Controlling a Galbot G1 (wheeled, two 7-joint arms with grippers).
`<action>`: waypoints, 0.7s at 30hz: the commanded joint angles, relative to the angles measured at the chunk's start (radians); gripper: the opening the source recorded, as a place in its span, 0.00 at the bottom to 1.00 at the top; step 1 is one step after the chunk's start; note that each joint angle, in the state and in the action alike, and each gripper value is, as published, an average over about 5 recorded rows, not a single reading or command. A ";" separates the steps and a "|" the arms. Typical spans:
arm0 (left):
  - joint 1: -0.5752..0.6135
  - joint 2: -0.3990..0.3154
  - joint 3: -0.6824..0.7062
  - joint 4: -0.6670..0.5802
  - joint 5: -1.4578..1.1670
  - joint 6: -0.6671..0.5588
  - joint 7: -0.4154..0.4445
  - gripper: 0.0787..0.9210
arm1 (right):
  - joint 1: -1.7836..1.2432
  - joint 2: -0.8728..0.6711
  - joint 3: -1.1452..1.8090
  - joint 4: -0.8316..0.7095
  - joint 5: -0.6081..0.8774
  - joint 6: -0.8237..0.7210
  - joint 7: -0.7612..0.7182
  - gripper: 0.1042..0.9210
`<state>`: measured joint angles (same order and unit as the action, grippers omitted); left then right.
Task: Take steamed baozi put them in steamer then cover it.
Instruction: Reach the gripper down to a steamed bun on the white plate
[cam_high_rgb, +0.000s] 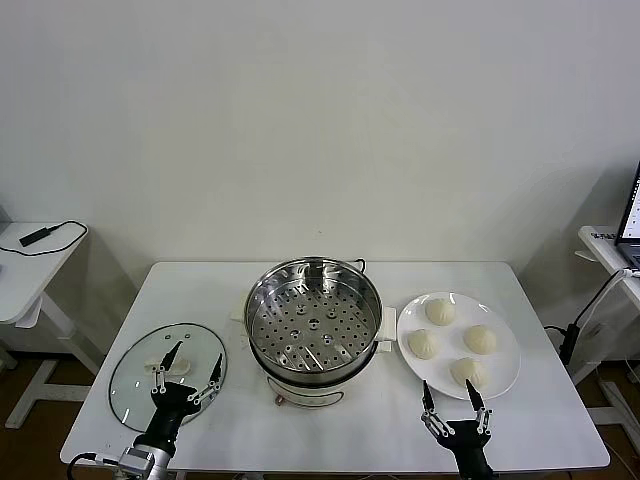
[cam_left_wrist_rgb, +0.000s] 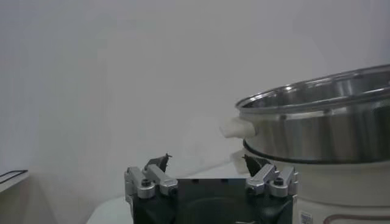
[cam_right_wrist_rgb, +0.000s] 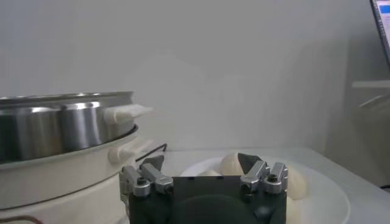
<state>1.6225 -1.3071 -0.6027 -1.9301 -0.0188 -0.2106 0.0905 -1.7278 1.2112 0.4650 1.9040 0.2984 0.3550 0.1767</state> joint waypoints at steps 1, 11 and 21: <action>0.001 -0.002 0.003 -0.021 -0.003 -0.014 -0.004 0.88 | 0.066 -0.037 0.022 0.003 0.054 -0.060 0.020 0.88; 0.018 -0.009 0.022 -0.073 -0.009 -0.046 -0.013 0.88 | 0.623 -0.303 -0.075 -0.196 0.294 -0.283 0.112 0.88; 0.032 -0.022 0.023 -0.098 -0.007 -0.064 -0.020 0.88 | 1.208 -0.499 -0.506 -0.620 0.494 -0.335 -0.131 0.88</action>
<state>1.6506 -1.3248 -0.5811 -2.0073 -0.0266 -0.2593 0.0735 -1.0063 0.8885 0.2458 1.5809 0.6196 0.1035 0.1957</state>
